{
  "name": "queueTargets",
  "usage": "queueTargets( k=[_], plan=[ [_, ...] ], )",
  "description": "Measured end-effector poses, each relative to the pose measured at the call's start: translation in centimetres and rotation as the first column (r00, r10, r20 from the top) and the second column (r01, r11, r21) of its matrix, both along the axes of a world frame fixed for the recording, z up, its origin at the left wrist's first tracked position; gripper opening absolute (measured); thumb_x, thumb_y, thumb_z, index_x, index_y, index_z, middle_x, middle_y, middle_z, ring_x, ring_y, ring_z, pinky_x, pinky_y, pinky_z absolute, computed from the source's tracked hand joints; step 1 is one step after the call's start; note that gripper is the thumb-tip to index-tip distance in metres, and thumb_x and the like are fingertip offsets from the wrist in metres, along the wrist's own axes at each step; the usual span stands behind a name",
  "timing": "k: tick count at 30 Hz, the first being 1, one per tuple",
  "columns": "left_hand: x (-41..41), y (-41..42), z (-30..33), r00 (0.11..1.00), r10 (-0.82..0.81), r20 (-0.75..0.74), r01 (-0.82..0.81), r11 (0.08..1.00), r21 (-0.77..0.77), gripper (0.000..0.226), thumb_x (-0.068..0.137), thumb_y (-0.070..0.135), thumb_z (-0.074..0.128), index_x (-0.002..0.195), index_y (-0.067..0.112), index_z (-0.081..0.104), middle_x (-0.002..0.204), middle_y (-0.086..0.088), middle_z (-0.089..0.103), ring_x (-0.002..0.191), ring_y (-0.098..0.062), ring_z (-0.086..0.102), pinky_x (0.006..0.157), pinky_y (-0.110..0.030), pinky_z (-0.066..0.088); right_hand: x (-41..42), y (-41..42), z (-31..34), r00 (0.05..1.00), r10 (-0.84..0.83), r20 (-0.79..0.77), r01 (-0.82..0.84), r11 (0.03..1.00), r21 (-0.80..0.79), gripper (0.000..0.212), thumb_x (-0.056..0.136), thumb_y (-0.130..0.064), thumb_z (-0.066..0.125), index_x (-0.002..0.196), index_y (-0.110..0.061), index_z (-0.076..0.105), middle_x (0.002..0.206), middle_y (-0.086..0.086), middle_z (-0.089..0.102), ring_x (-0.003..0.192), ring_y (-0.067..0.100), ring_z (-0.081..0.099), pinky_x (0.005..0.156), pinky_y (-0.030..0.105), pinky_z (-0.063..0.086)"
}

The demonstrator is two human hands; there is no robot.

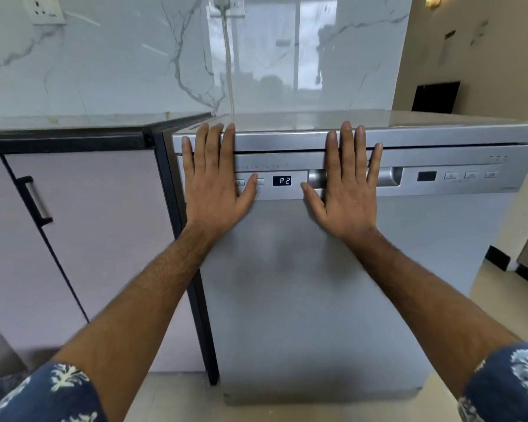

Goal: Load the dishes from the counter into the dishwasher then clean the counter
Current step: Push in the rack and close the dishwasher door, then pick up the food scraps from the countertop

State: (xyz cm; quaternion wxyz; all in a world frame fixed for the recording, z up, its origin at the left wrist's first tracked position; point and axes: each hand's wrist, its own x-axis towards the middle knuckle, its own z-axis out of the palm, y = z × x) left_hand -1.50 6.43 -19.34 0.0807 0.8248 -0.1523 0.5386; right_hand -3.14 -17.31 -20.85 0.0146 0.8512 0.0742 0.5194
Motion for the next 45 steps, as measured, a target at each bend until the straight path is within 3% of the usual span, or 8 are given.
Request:
queueTargets(
  k=[1, 6, 12, 16, 21, 25, 33, 45],
  plan=[
    [-1.9, 0.0, 1.2, 0.996, -0.021, -0.082, 0.021, 1.000, 0.001, 0.083, 0.092, 0.053, 0.049, 0.156, 0.007, 0.022, 0.160, -0.014, 0.026, 0.151, -0.031, 0.015, 0.123, -0.055, 0.006, -2.0, 0.4, 1.2, 0.996, 0.042, -0.075, -0.040, 0.999, 0.026, 0.084, 0.098, -0.060, 0.033, 0.157, -0.005, 0.010, 0.165, 0.018, 0.005, 0.152, 0.035, 0.001, 0.119, 0.061, 0.005],
    [-1.6, 0.9, -2.2, 0.985, 0.097, -0.144, -0.080, 0.990, 0.119, 0.078, 0.093, 0.047, 0.049, 0.155, 0.007, 0.024, 0.157, -0.016, 0.032, 0.149, -0.032, 0.022, 0.121, -0.055, 0.013, -1.3, -0.2, -2.6, 0.989, -0.020, -0.147, 0.018, 1.000, -0.013, 0.081, 0.098, -0.051, 0.043, 0.156, -0.002, 0.015, 0.164, 0.019, 0.009, 0.152, 0.036, 0.004, 0.118, 0.061, 0.012],
    [-5.8, 1.2, 3.0, 0.870, 0.153, -0.468, -0.043, 0.971, 0.236, 0.084, 0.089, 0.038, 0.056, 0.156, 0.007, 0.016, 0.158, -0.016, 0.026, 0.148, -0.034, 0.021, 0.121, -0.054, 0.017, -5.9, -1.0, 2.3, 0.897, -0.045, -0.440, 0.000, 0.995, -0.101, 0.096, 0.086, -0.044, 0.060, 0.157, -0.005, 0.009, 0.164, 0.018, 0.005, 0.152, 0.035, 0.001, 0.120, 0.058, 0.012],
    [-7.2, 2.0, 6.8, 0.741, 0.181, -0.647, 0.049, 0.946, 0.320, 0.087, 0.089, 0.037, 0.057, 0.157, 0.007, 0.012, 0.161, -0.014, 0.021, 0.149, -0.034, 0.019, 0.122, -0.054, 0.017, -7.6, -0.9, 5.9, 0.765, -0.067, -0.640, -0.020, 0.992, -0.126, 0.101, 0.084, -0.045, 0.066, 0.157, -0.005, 0.010, 0.164, 0.018, 0.007, 0.152, 0.037, 0.005, 0.121, 0.056, 0.014],
    [-10.6, 3.0, 11.7, 0.591, 0.221, -0.776, 0.182, 0.900, 0.395, 0.079, 0.096, 0.038, 0.049, 0.158, 0.009, 0.009, 0.164, -0.011, 0.015, 0.152, -0.030, 0.012, 0.123, -0.054, 0.006, -9.7, -0.1, 11.8, 0.540, -0.095, -0.836, -0.051, 0.988, -0.146, 0.093, 0.094, -0.053, 0.052, 0.157, -0.009, -0.001, 0.166, 0.013, -0.001, 0.153, 0.030, 0.000, 0.123, 0.050, 0.004],
    [-15.4, 3.9, 15.8, 0.550, 0.254, -0.796, 0.194, 0.887, 0.418, 0.077, 0.096, 0.038, 0.049, 0.157, 0.010, 0.012, 0.164, -0.011, 0.016, 0.152, -0.031, 0.011, 0.123, -0.056, 0.008, -12.6, 1.2, 17.1, 0.480, -0.061, -0.875, -0.083, 0.990, -0.115, 0.092, 0.096, -0.055, 0.046, 0.157, -0.009, -0.005, 0.166, 0.011, -0.002, 0.153, 0.027, -0.003, 0.123, 0.048, 0.001],
    [-22.7, 6.1, 24.4, 0.521, 0.289, -0.803, 0.131, 0.903, 0.409, 0.070, 0.100, 0.042, 0.043, 0.157, 0.015, 0.014, 0.166, -0.008, 0.010, 0.153, -0.030, 0.005, 0.122, -0.058, 0.009, -19.6, 4.5, 24.7, 0.461, 0.032, -0.887, -0.220, 0.972, -0.079, 0.091, 0.097, -0.052, 0.048, 0.157, -0.008, -0.004, 0.166, 0.012, -0.002, 0.153, 0.027, -0.004, 0.124, 0.050, 0.005],
    [-31.0, 19.3, 30.3, 0.421, 0.433, -0.797, -0.239, 0.901, 0.363, 0.067, 0.101, 0.040, 0.042, 0.157, 0.016, 0.015, 0.165, -0.008, 0.012, 0.153, -0.030, 0.008, 0.121, -0.057, 0.010, -18.2, 20.0, 33.3, 0.496, 0.260, -0.829, -0.531, 0.846, -0.053, 0.084, 0.097, -0.047, 0.051, 0.158, -0.010, 0.006, 0.166, 0.009, 0.007, 0.153, 0.027, 0.004, 0.123, 0.050, 0.009]
  ],
)
